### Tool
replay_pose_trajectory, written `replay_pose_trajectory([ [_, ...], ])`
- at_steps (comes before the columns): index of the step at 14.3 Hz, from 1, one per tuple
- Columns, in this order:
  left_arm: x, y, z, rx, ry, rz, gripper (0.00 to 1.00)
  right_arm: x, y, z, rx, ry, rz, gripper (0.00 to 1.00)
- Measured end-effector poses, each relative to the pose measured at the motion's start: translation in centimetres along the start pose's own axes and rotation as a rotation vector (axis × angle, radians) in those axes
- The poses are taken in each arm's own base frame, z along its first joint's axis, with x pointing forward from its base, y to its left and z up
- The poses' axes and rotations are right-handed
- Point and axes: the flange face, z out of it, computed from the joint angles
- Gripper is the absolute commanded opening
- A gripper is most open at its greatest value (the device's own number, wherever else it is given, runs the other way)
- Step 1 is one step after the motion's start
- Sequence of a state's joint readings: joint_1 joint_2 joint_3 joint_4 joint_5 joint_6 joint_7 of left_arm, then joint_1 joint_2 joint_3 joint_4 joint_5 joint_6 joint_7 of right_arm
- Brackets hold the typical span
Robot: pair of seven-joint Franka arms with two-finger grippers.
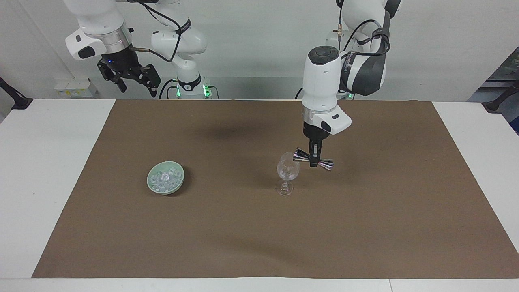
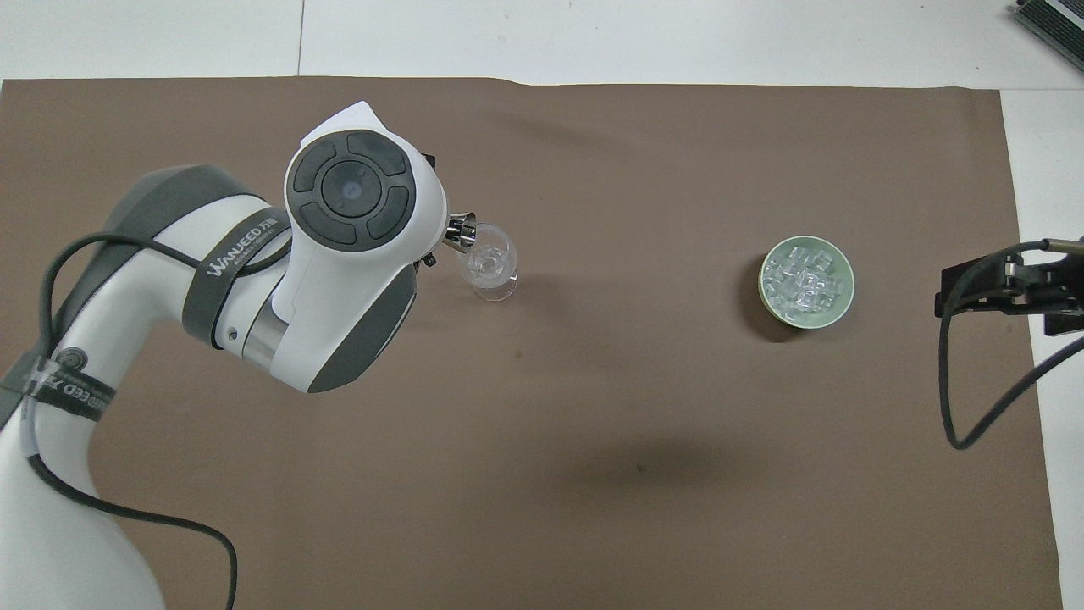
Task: Pour wine and add ice with both arms
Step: 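Hold the silver cup tilted, pouring into the wine glass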
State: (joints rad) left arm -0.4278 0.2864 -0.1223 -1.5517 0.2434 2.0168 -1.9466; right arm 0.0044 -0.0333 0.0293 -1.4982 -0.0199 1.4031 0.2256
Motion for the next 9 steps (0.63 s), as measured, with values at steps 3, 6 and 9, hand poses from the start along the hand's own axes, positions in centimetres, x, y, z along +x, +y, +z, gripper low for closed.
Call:
replay_pose_trajectory([
  [3,0.1,0.1,-0.1,-0.013,0.028,0.016,0.0,0.0,0.0,0.0,0.0,0.0,0.0,1.0],
  [6,-0.3,0.0,-0.2,-0.017,0.033,0.026,0.0,0.0,0.0,0.0,0.0,0.0,0.0,1.0],
  [9,-1.5,-0.3,-0.4,-0.021,0.029,0.044,0.0,0.0,0.0,0.0,0.0,0.0,0.0,1.0],
])
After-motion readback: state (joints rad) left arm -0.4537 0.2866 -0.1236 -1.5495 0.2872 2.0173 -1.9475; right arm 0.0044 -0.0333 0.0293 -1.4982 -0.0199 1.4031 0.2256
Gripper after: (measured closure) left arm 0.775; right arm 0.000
